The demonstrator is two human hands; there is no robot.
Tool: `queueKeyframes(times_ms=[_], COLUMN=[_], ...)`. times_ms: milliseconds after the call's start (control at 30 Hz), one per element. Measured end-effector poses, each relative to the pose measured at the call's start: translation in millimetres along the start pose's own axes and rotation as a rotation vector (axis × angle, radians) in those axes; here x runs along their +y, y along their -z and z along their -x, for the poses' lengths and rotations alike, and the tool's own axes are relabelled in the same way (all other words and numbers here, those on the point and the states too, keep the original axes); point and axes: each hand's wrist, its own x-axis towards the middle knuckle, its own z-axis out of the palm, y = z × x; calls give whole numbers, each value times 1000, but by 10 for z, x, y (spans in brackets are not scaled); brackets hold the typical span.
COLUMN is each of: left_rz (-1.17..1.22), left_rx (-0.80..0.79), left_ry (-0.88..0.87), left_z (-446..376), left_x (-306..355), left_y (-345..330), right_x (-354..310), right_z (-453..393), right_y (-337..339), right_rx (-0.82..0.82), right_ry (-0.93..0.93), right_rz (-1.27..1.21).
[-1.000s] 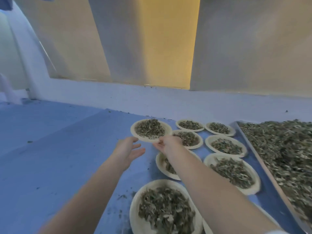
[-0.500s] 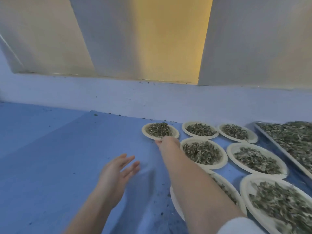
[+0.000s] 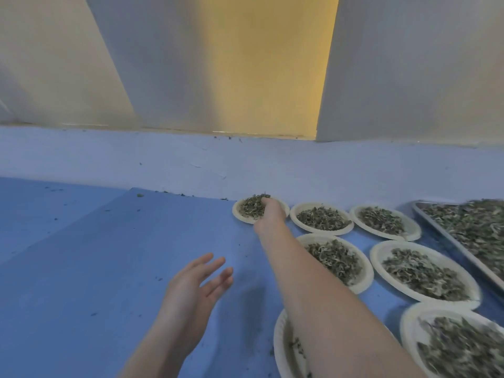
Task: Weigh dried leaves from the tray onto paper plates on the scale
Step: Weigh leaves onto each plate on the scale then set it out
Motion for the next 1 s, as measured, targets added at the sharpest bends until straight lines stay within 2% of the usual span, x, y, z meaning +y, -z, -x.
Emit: queueKeyframes(times_ms=[300, 467, 667, 867, 1000], left_rz=[5, -37, -111, -203, -400], left_rx=[32, 60, 60, -41, -133], left_ry=[-42, -136, -189, -198, -170], left_z=[651, 1495, 2755, 3502, 3741], left_x=[153, 286, 205, -221, -677], left_y=[-326, -578, -1088, -1572, -1969], right_x=[-121, -286, -585, -852, -1218], right_z=[1009, 1953, 3202, 3903, 4313], right_y=[260, 643, 1314, 2241, 2875], right_rx=[-97, -91, -123, -239, -171], right_ry=[-46, -39, -99, 40, 216], right_rz=[-139, -166, -48, 33, 219])
